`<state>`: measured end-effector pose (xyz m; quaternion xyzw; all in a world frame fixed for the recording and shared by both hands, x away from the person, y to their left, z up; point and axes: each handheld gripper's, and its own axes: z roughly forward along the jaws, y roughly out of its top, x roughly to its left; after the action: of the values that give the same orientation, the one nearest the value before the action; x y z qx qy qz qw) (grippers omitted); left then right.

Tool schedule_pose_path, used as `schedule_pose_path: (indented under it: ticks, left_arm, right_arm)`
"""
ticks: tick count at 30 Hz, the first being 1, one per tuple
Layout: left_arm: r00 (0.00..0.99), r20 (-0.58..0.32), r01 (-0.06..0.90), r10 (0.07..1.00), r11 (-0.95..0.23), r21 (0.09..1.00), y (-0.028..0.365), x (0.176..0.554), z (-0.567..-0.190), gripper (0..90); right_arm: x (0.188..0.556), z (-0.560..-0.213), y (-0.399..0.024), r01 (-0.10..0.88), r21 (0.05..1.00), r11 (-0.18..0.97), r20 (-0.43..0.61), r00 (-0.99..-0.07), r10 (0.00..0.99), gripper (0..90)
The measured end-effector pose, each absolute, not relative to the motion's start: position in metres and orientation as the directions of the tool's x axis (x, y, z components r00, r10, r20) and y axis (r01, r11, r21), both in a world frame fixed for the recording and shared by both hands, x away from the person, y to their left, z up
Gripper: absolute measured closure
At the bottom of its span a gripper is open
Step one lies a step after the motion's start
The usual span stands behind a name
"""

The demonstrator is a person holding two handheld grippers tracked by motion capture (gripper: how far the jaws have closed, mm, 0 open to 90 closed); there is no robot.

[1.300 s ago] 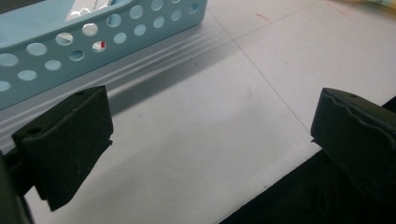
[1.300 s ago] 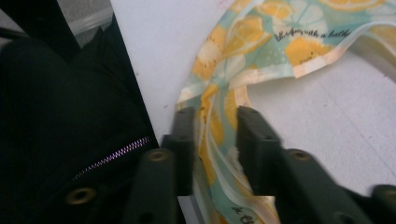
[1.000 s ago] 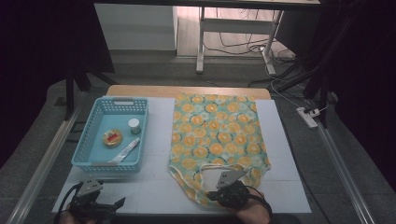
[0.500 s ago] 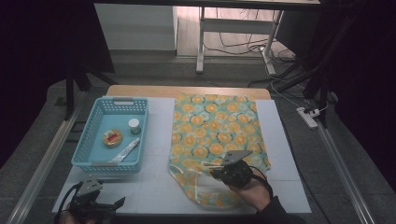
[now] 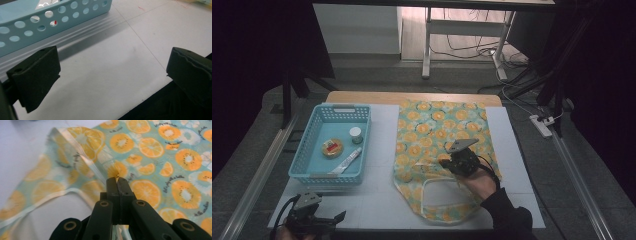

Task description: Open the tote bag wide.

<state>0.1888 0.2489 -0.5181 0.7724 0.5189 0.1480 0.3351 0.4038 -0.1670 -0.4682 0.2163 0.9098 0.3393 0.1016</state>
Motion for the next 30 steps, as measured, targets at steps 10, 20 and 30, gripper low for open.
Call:
schedule_pose_path:
  ticks: [10, 20, 30]
  left_arm:
    - [0.418, -0.119, 0.703, 0.901, -0.238, 0.67, 0.249, 0.189, -0.518, 0.0]
    - [0.417, -0.116, 0.703, 0.902, -0.239, 0.67, 0.248, 0.189, -0.518, 0.0]
    - [0.417, -0.115, 0.703, 0.901, -0.24, 0.669, 0.248, 0.189, -0.518, 0.0]
  right_arm:
    - [0.423, -0.498, -0.159, 0.366, 0.617, 0.697, 0.027, -0.895, 0.446, 89.3]
    - [0.42, -0.508, -0.153, 0.371, 0.604, 0.706, 0.082, -0.909, 0.408, 66.4]
    - [0.418, -0.517, -0.144, 0.306, 0.578, 0.756, -0.003, -0.926, 0.377, 40.8]
